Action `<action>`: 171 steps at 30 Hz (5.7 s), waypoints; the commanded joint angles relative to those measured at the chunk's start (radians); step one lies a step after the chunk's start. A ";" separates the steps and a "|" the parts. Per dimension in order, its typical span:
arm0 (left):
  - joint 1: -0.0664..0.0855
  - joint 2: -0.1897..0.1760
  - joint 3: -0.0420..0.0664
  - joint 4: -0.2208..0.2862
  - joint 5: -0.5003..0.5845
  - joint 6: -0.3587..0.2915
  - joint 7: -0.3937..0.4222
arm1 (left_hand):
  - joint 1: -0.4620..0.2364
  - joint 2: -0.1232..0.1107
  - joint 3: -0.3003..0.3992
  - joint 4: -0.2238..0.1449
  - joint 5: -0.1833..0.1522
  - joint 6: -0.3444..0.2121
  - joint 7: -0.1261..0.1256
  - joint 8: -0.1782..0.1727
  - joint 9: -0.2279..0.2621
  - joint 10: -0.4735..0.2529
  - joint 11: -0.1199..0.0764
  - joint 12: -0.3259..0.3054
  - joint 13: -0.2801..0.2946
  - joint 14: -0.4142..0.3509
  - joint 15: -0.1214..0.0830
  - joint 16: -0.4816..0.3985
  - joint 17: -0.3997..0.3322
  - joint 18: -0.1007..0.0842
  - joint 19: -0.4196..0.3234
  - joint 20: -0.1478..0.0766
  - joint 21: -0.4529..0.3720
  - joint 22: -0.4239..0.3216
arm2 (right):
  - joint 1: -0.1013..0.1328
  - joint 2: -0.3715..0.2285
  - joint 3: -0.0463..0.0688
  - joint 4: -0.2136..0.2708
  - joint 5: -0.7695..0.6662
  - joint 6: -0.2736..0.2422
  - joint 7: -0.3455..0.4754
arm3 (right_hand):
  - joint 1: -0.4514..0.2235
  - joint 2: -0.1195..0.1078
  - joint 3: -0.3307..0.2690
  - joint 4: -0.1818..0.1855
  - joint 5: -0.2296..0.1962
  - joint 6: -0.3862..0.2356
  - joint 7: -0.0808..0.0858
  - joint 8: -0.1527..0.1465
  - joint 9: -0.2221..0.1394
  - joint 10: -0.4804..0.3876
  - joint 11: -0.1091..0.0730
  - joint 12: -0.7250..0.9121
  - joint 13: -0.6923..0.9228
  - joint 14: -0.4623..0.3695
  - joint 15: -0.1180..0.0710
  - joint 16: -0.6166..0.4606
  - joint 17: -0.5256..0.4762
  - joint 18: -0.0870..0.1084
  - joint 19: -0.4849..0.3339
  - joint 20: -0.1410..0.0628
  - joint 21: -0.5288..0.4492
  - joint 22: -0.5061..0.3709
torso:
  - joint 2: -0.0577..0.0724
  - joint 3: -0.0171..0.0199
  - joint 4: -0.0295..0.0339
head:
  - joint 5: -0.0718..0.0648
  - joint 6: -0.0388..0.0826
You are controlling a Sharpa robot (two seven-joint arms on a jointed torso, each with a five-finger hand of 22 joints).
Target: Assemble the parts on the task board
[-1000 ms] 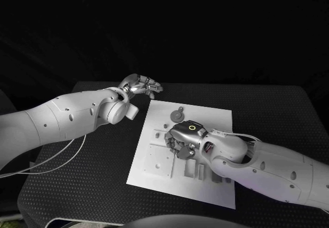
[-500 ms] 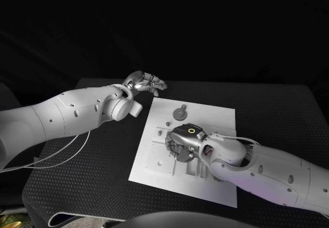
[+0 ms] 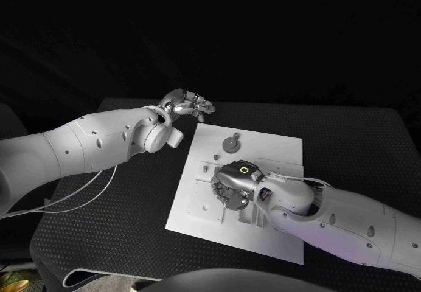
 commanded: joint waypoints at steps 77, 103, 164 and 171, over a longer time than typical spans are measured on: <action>0.002 -0.010 0.001 0.006 0.006 0.013 -0.002 | 0.004 0.003 -0.003 0.005 -0.005 -0.006 0.000 0.003 -0.003 -0.009 0.003 0.001 -0.006 -0.010 0.000 0.002 0.005 0.004 0.005 0.003 -0.010 0.004 | -0.005 -0.006 -0.024 -0.056 0.055 -0.030 0.027 | -0.038 -0.071 -0.057 -0.006 0.028 -0.276 0.112 -0.152 -0.066 -0.336 0.124 -0.098 -0.099 -0.194 0.107 0.006 -0.032 -0.002 -0.163 0.061 -0.097 0.013 | -0.001 0.0009 0.0000 | -0.013 -0.003; 0.002 -0.014 0.000 -0.011 0.006 0.010 0.004 | 0.005 0.003 -0.003 0.006 -0.005 -0.006 0.000 0.004 -0.003 -0.007 0.003 0.002 -0.007 -0.009 0.000 0.002 0.007 0.004 0.005 0.003 -0.012 0.006 | 0.123 -0.270 0.061 0.148 0.332 0.004 0.067 | -0.053 -0.060 -0.066 0.036 0.054 -0.236 0.098 -0.087 -0.069 -0.221 0.089 -0.029 -0.166 -0.185 0.071 0.170 -0.100 0.008 -0.095 0.044 -0.066 0.062 | -0.003 0.0030 -0.0040 | -0.037 0.028; 0.001 -0.018 -0.001 -0.022 0.006 0.021 0.002 | 0.003 0.004 -0.003 0.008 -0.005 -0.006 0.000 0.005 -0.004 -0.006 0.003 0.002 -0.010 -0.009 0.000 0.001 0.010 0.004 0.006 0.003 -0.014 0.008 | 0.097 -0.261 0.011 0.056 0.083 0.077 0.019 | -0.076 -0.019 -0.069 0.104 0.003 -0.079 0.037 -0.015 -0.076 -0.015 0.019 0.010 -0.139 -0.156 0.015 0.278 -0.194 0.008 -0.039 0.013 -0.021 0.064 | -0.001 0.0017 -0.0014 | -0.053 0.027; 0.001 -0.018 -0.001 -0.022 0.006 0.020 0.002 | 0.004 0.004 -0.003 0.008 -0.005 -0.007 0.000 0.005 -0.004 -0.006 0.003 0.002 -0.010 -0.009 0.000 0.001 0.010 0.004 0.006 0.003 -0.014 0.008 | 0.096 -0.256 0.011 0.055 0.076 0.080 0.018 | -0.065 -0.010 -0.053 0.092 0.003 -0.071 0.033 -0.012 -0.075 -0.008 0.015 0.012 -0.133 -0.155 0.012 0.286 -0.193 0.008 -0.037 0.009 -0.012 0.064 | -0.001 0.0018 -0.0005 | -0.053 0.025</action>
